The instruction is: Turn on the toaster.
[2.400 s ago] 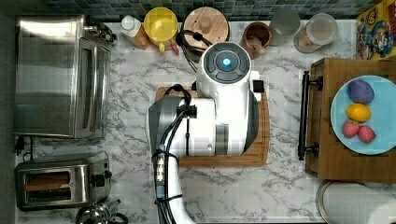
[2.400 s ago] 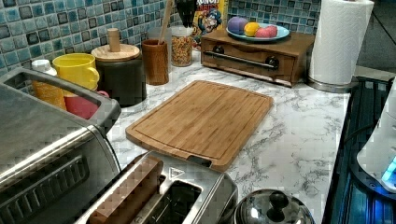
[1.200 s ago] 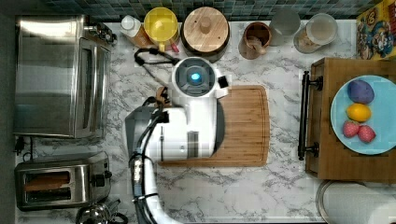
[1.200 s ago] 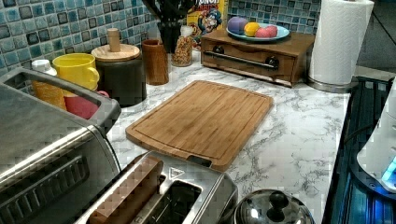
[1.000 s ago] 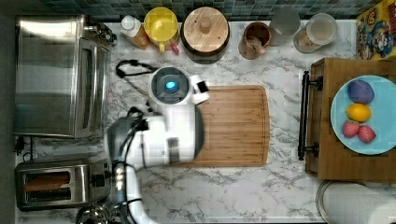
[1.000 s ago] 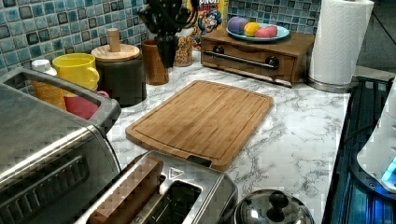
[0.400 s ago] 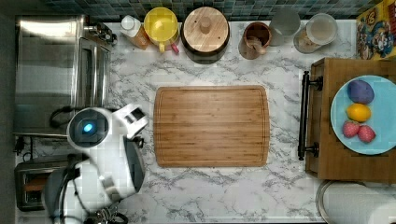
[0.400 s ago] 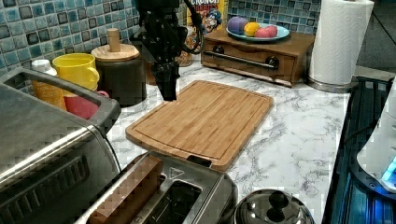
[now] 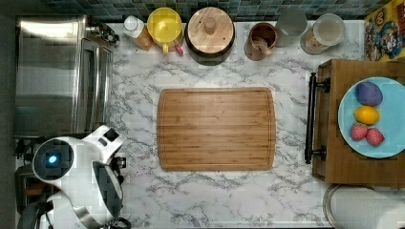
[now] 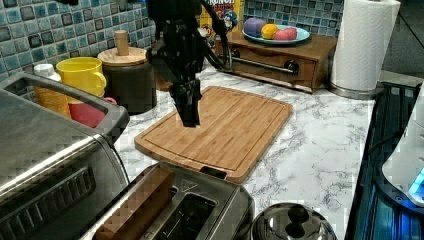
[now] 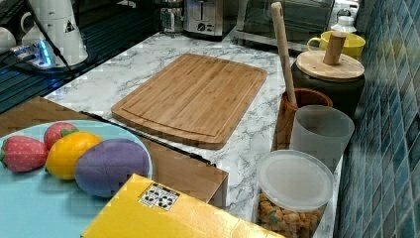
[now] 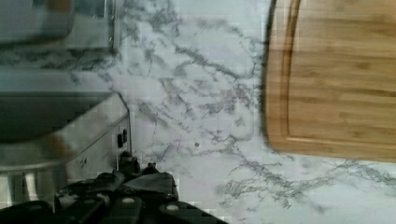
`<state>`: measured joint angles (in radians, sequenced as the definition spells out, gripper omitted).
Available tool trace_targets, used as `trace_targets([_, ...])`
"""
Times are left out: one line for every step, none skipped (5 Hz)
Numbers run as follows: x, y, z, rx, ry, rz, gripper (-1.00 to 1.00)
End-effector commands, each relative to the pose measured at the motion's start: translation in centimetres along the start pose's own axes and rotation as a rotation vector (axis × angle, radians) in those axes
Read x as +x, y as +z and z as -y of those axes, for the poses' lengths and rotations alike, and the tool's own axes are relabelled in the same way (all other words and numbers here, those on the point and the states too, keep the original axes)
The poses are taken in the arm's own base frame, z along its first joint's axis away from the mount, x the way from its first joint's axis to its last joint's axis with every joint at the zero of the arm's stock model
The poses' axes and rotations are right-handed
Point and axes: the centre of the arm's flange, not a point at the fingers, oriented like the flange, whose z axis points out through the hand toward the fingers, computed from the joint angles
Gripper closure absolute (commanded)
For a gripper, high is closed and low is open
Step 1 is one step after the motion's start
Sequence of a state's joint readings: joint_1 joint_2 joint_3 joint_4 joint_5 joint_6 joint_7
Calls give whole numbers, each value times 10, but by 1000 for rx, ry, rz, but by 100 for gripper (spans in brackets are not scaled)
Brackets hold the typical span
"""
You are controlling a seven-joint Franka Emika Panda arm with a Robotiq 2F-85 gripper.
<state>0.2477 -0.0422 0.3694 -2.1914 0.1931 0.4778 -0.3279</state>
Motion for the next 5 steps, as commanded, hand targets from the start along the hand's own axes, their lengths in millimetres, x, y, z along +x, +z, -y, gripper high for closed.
trace_targets([-58, 19, 38, 71, -156, 56, 100])
trace_targets([-55, 28, 43, 46, -178, 80, 100])
trace_targets([-55, 38, 46, 26, -192, 77, 100])
trace_targets([-51, 47, 41, 13, -174, 59, 100])
trace_targets([-38, 58, 35, 11, -139, 72, 100])
